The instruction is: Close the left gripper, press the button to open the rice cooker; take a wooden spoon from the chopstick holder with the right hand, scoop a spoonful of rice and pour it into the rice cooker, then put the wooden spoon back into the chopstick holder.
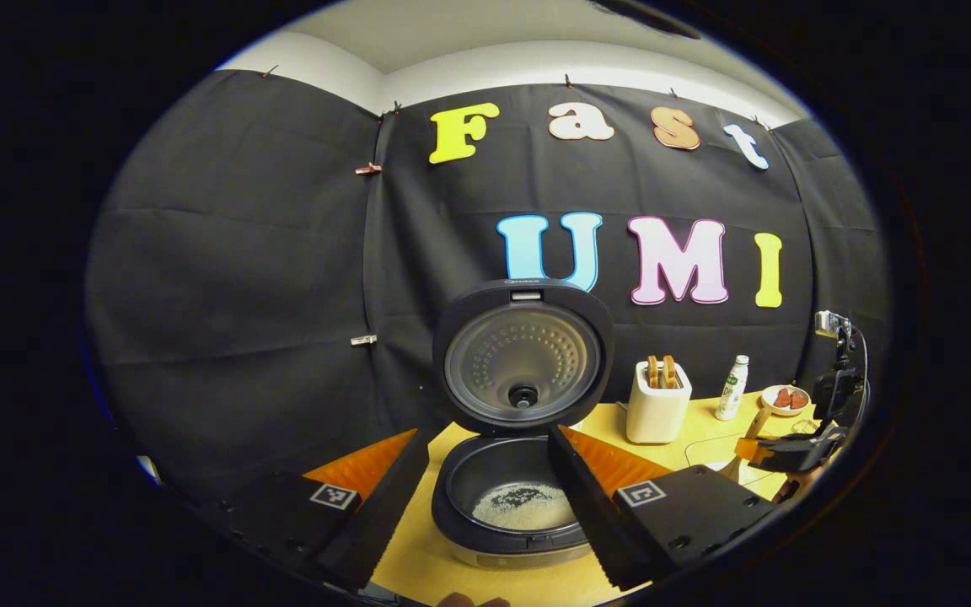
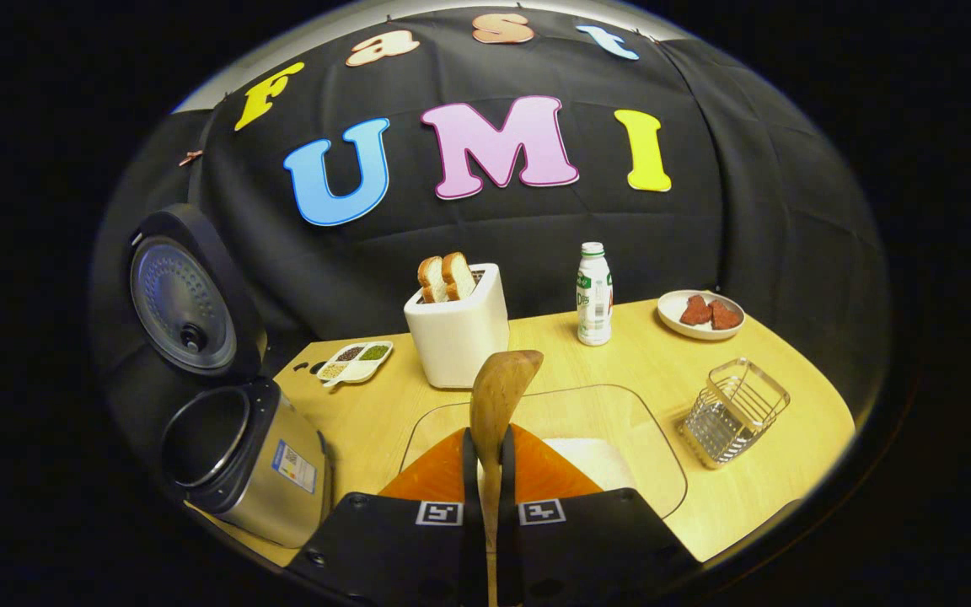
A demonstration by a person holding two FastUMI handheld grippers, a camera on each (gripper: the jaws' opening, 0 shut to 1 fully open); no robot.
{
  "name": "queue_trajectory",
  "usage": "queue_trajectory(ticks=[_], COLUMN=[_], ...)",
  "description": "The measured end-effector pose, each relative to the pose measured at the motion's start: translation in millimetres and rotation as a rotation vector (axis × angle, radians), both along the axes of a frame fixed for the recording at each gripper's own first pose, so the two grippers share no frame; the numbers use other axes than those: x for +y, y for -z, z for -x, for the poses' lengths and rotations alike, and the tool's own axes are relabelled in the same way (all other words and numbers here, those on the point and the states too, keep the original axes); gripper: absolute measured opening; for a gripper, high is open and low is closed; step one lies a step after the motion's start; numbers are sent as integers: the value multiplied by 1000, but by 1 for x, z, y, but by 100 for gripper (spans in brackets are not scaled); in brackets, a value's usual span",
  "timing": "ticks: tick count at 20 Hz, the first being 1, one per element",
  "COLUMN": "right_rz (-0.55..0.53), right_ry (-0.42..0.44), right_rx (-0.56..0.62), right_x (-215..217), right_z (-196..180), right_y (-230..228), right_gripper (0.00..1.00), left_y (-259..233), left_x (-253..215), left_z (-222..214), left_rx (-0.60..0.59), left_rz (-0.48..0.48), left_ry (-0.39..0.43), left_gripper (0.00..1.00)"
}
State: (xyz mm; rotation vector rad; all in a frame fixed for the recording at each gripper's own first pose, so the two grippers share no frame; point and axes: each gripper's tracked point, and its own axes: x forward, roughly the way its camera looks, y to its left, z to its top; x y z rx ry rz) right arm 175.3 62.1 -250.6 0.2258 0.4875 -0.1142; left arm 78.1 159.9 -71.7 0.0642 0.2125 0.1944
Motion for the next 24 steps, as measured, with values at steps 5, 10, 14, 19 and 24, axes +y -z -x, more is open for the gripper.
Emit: queue_trajectory(ticks=[5, 10, 14, 19, 24], right_rz=[-98, -116, -181, -301, -415], right_ry=[37, 77, 79, 148, 209], right_rx=[35, -6, -46, -83, -87], right_x=[7, -13, -17, -31, -41], right_z=[6, 5, 1, -4, -4], right_y=[-4, -19, -43, -68, -73], right_gripper=[9, 9, 9, 9, 9], left_y=[1, -3, -8, -14, -17], left_x=[0, -3, -13, -23, -28], left_z=[2, 7, 8, 10, 13], left_rx=[0, -9, -20, -26, -30], left_rz=[8, 3, 2, -10, -17], left_ry=[5, 1, 15, 33, 40], left_gripper=[96, 96, 96, 96, 96])
